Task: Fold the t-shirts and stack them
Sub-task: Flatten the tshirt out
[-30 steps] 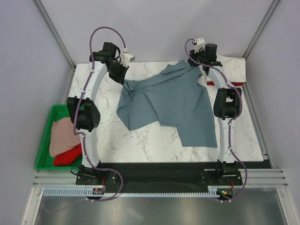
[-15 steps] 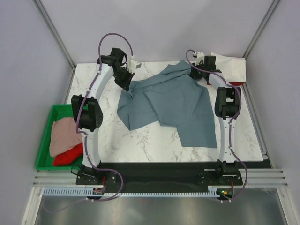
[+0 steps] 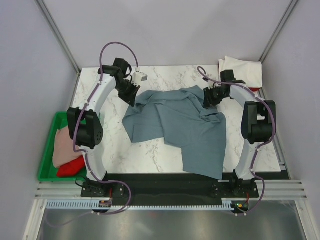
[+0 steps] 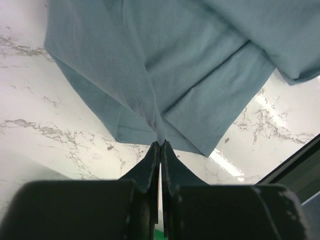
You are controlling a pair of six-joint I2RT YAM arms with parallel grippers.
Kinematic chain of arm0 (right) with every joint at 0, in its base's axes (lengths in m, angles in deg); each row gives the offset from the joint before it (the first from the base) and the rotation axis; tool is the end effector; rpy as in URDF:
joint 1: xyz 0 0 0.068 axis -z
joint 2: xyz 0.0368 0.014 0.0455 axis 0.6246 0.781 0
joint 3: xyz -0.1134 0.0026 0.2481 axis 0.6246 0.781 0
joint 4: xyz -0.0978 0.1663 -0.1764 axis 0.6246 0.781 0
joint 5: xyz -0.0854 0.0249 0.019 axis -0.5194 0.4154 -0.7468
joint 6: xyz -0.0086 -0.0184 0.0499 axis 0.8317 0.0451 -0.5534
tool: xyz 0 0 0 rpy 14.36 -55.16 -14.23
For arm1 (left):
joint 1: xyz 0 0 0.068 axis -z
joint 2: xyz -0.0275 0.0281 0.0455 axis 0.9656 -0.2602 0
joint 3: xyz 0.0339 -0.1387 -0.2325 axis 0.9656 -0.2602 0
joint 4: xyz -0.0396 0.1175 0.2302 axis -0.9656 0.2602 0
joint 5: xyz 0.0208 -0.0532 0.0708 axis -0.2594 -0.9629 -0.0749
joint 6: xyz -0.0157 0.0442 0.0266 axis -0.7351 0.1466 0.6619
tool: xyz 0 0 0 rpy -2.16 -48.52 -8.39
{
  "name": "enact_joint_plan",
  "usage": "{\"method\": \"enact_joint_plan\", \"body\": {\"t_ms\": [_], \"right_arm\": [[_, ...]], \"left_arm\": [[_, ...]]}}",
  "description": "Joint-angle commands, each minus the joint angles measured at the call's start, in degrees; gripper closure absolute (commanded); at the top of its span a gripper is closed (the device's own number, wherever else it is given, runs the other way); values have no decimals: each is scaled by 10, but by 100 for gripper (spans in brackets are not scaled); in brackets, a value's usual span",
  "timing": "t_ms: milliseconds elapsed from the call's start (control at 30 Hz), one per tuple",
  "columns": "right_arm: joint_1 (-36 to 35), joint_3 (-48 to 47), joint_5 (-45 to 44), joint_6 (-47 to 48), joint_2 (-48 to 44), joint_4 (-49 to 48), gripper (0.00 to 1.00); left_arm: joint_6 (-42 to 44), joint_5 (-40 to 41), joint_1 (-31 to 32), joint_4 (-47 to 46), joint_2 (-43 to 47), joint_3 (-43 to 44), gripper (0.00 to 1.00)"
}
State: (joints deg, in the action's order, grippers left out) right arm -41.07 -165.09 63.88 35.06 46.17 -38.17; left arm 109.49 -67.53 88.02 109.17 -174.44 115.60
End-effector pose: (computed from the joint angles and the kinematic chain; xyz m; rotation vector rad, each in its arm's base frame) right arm 0.4220 0.0358 0.1833 -0.6218 2.4985 0.6052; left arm 0.3894 -0.1027 0.2845 1.0232 2.5975 -0.4178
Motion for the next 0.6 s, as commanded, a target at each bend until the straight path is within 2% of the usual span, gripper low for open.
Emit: {"method": "enact_joint_plan", "body": {"t_ms": [0, 100, 233, 400, 567], "right_arm": [[15, -54, 19, 10, -46, 17, 69], [42, -170, 23, -34, 14, -13, 64], [63, -314, 42, -71, 99, -3, 63], [68, -330, 40, -65, 136, -1, 63], [88, -264, 47, -72, 121, 12, 63]], "left_arm": [[6, -27, -2, -1, 31, 4, 98], [6, -31, -2, -3, 18, 17, 98], [5, -36, -2, -2, -5, 41, 97], [4, -37, -1, -4, -13, 53, 97], [6, -26, -2, -6, -16, 50, 97]]}}
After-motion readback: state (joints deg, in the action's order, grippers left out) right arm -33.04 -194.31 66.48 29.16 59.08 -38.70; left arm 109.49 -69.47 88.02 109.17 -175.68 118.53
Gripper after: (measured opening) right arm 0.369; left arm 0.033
